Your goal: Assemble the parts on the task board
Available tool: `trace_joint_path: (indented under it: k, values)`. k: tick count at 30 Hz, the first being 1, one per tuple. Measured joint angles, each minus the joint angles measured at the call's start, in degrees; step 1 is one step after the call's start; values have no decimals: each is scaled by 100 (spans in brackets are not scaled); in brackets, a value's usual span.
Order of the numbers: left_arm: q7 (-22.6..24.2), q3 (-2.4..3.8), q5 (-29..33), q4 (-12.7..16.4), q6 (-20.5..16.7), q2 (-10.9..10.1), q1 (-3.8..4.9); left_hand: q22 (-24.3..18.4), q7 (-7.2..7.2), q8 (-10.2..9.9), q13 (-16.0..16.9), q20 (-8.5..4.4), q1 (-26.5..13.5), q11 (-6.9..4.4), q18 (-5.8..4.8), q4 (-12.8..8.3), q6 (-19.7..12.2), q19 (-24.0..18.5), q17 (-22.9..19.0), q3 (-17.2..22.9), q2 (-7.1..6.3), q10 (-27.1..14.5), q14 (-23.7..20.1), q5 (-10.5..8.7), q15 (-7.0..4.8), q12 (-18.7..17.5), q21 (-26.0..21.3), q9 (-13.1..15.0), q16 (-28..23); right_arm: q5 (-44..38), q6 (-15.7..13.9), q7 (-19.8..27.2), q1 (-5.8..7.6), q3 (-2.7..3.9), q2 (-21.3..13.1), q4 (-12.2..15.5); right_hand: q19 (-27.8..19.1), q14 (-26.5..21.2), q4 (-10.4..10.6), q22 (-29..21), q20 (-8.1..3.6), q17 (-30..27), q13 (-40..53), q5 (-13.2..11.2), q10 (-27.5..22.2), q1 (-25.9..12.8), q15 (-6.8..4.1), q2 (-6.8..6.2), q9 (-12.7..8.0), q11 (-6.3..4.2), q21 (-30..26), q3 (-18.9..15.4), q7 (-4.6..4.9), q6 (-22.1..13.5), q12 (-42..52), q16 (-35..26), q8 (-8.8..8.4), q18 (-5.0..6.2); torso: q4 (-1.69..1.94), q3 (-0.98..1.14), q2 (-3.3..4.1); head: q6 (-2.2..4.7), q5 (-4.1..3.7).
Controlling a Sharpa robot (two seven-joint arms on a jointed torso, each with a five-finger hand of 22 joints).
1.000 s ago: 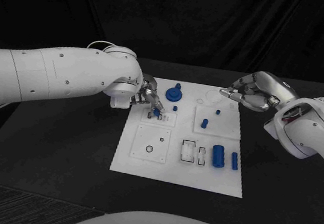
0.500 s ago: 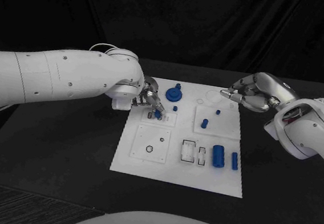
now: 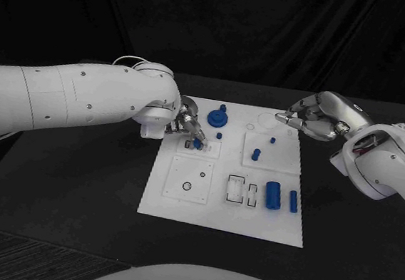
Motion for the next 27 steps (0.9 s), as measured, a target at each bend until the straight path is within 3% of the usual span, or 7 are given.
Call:
trace_joint_path:
  k: [3, 27]
  values:
    - [5, 0, 0, -8, 1, 13, -8, 0, 0, 0, 0, 0, -67, 0, 0, 41, 0, 0, 0, 42, -67, 0, 0, 1, 0, 0, 0, 7, 0, 0, 5, 0, -2, 0, 0, -3, 0, 0, 0, 0, 0, 0, 0, 87, 0, 0, 0, 0, 0, 0, 0, 0, 0, 0, 0, 0, 0, 0, 2, 1, 0, 0, -7]
    - [71, -1, 1, -86, 3, 80, -52, 0, 0, 1, 0, 0, -67, 0, 0, 70, 0, 0, 0, 71, -67, 0, 0, 2, 0, 0, -44, 123, 0, 3, 44, -18, -7, 0, 7, -43, -1, 0, 0, 0, 0, 0, 0, 87, 0, 0, 0, 0, 0, 0, -43, 0, 0, -1, 0, 0, 0, 0, 2, 7, 3, 0, 16]
